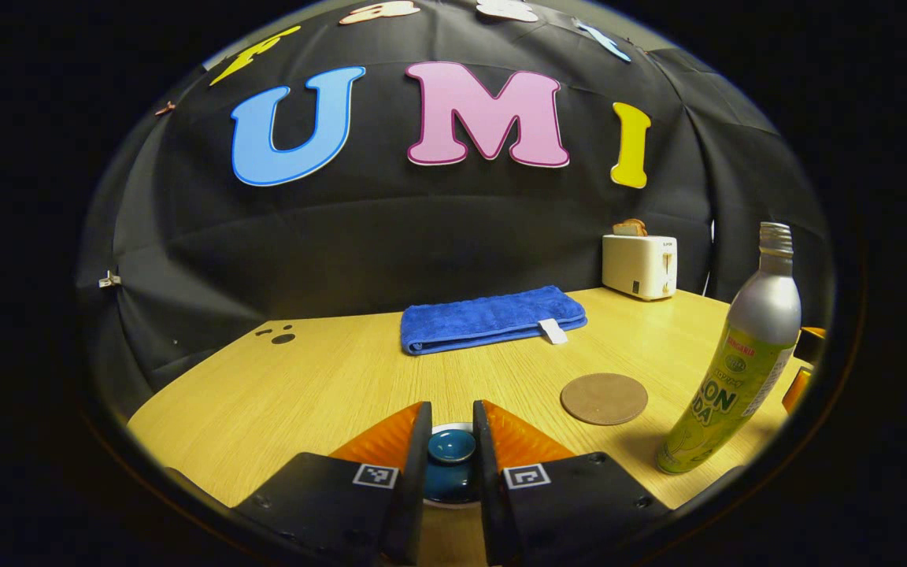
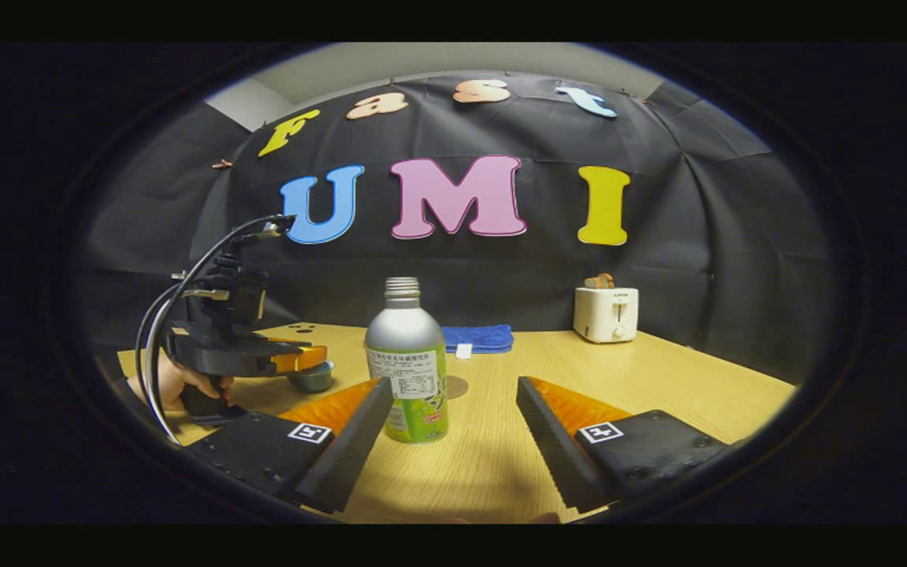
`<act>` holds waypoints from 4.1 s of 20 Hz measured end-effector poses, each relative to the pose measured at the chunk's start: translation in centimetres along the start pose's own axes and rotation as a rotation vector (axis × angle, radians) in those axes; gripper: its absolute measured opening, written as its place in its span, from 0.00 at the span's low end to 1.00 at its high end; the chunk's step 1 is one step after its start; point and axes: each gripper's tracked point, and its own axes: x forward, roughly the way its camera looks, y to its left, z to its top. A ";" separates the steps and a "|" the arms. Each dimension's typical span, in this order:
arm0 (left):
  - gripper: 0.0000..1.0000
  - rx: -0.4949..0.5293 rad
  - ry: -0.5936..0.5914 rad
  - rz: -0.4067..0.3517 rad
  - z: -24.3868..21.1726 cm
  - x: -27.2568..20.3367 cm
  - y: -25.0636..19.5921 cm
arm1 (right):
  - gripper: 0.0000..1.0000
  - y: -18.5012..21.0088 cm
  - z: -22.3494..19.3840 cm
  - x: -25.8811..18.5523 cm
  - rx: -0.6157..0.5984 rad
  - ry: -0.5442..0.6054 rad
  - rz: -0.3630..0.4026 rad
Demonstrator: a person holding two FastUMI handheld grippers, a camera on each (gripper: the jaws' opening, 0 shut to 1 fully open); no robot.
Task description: Open the teacup lid with one hand, grasp the water bottle and pour water into the teacup with the other hand; after pouring, place the water bottle on the coaster and then close the teacup lid.
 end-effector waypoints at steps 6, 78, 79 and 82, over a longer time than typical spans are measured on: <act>0.33 -0.057 -0.129 0.036 1.7 -1.6 1.1 | 0.98 1.5 -0.2 -0.2 0.002 0.002 0.060; 0.32 -0.048 -0.175 -0.001 0.6 -5.6 14.0 | 0.73 10.4 -1.6 10.3 -1.631 -0.171 0.265; 0.32 -0.048 -0.175 -0.003 0.5 -5.6 14.0 | 0.71 10.2 -2.0 10.2 -1.652 -0.171 0.273; 0.31 -0.048 -0.175 -0.003 0.6 -5.6 13.9 | 0.73 10.3 -2.3 10.2 -1.729 -0.208 0.280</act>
